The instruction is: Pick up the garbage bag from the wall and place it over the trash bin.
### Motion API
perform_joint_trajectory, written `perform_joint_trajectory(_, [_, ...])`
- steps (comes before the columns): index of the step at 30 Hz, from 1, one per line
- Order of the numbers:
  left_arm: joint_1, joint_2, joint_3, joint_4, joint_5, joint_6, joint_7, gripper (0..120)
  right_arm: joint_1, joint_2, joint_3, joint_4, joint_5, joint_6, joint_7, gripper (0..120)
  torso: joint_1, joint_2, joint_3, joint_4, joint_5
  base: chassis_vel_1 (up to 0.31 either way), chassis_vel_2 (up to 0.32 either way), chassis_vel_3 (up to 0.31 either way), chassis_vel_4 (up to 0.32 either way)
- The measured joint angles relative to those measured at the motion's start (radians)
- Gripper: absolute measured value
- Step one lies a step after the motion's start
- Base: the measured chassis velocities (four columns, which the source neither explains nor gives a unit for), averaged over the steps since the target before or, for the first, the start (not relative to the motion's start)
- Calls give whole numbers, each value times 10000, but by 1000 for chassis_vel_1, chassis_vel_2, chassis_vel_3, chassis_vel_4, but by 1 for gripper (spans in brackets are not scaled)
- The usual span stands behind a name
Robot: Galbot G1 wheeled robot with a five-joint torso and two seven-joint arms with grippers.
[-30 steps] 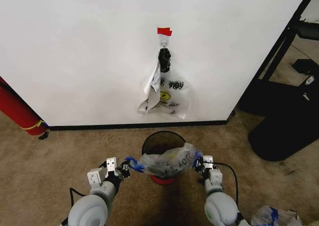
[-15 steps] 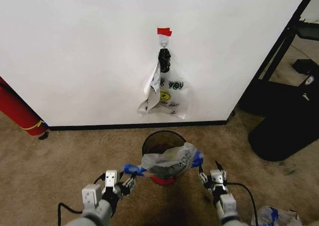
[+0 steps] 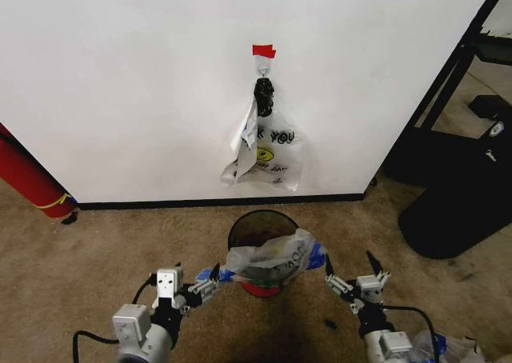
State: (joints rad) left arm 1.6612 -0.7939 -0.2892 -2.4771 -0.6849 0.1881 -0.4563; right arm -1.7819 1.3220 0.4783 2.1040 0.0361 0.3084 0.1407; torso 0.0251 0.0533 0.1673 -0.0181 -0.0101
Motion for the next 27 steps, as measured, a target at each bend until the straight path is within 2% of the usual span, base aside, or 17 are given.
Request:
perform_joint_trajectory(2, [-305, 126, -189, 269, 394, -415, 923, 100, -51, 123, 107, 203, 220, 322, -339, 100, 2, 0, 1, -10, -3, 0, 0, 0, 0])
perform_joint_trajectory(3, [-313, 157, -294, 383, 646, -614, 1259, 100, -16, 120, 83, 275, 347, 336, -448, 100, 2, 0, 1, -5, -3, 0, 0, 0, 0])
perform_joint_trajectory(4, [-313, 157, -294, 383, 646, -614, 1259, 100, -16, 120, 83, 275, 347, 336, -448, 100, 2, 0, 1, -5, -3, 0, 0, 0, 0])
perform_joint_trajectory(5, [-416, 257, -317, 560, 800, -792, 1630, 100, -11, 186, 77, 386, 474, 451, -557, 100, 1, 0, 1, 18, 4, 0, 0, 0, 0])
perform_joint_trajectory(6, [-506, 325, -310, 667, 851, -862, 1822, 100, -46, 268, 90, 455, 521, 570, -598, 100, 1, 0, 1, 22, 7, 0, 0, 0, 0])
perform_joint_trajectory(7, [-1206, 733, -93, 1145, 904, -1081, 2666, 100, -320, 664, 242, 680, 604, 1049, -692, 100, 1, -1, 1, 5, -6, 0, 0, 0, 0])
perform_joint_trajectory(8, [-1857, 1055, 181, 1504, 766, -1107, 3195, 100, -519, 964, 404, 848, 621, 1436, -722, 100, 1, 0, 1, 0, -5, 0, 0, 0, 0])
perform_joint_trajectory(10, [-2790, 1386, 677, 2003, 488, -1039, 3697, 100, -780, 1317, 601, 1050, 636, 1826, -715, 100, 1, 0, 1, -4, 3, 0, 0, 0, 0])
perform_joint_trajectory(11, [-2790, 1386, 677, 2003, 488, -1039, 3697, 100, -780, 1317, 601, 1050, 636, 1826, -715, 100, 1, 0, 1, -4, 3, 0, 0, 0, 0])
perform_joint_trajectory(12, [-3270, 1509, 1061, 2246, 371, -1003, 3855, 100, -908, 1462, 693, 1150, 650, 1953, -701, 100, 2, 0, 1, -4, 1, 0, 0, 0, 0])
perform_joint_trajectory(14, [-5499, 1706, 2880, 3260, -175, -821, 4235, 100, -1347, 1889, 1096, 1447, 819, 2392, -725, 100, 1, -1, 2, 2, -5, 0, 0, 0, 0])
perform_joint_trajectory(17, [-7422, 1535, 4352, 4164, -502, -631, 4355, 100, -1577, 2117, 1436, 1537, 986, 2676, -772, 100, 2, 0, 2, -2, 5, 0, 0, 0, 0])
perform_joint_trajectory(18, [-7422, 1535, 4352, 4164, -502, -631, 4355, 100, -1577, 2117, 1436, 1537, 986, 2676, -772, 100, 2, 0, 2, -2, 5, 0, 0, 0, 0])
perform_joint_trajectory(22, [-10270, 783, 7028, 5842, -664, -545, 4463, 99, -2011, 2527, 1888, 1758, 1443, 2982, -790, 100, 2, 0, 2, -5, 0, 0, 0, 0, 0])
perform_joint_trajectory(24, [-11024, 628, 7649, 6453, -813, -480, 4616, 98, -2110, 2645, 1947, 1742, 1482, 3060, -789, 100, 2, -1, 2, -3, 2, 0, 0, 0, 0])
perform_joint_trajectory(26, [-11223, 596, 7814, 6603, -859, -457, 4668, 98, -2132, 2670, 1965, 1719, 1482, 3073, -789, 100, 2, -1, 2, -1, 0, 0, 0, 0, 0])
perform_joint_trajectory(27, [-11830, 495, 8300, 7077, -944, -373, 4806, 98, -2191, 2712, 1995, 1667, 1479, 3076, -816, 100, 2, -1, 2, 2, 3, 0, 0, 0, 0])
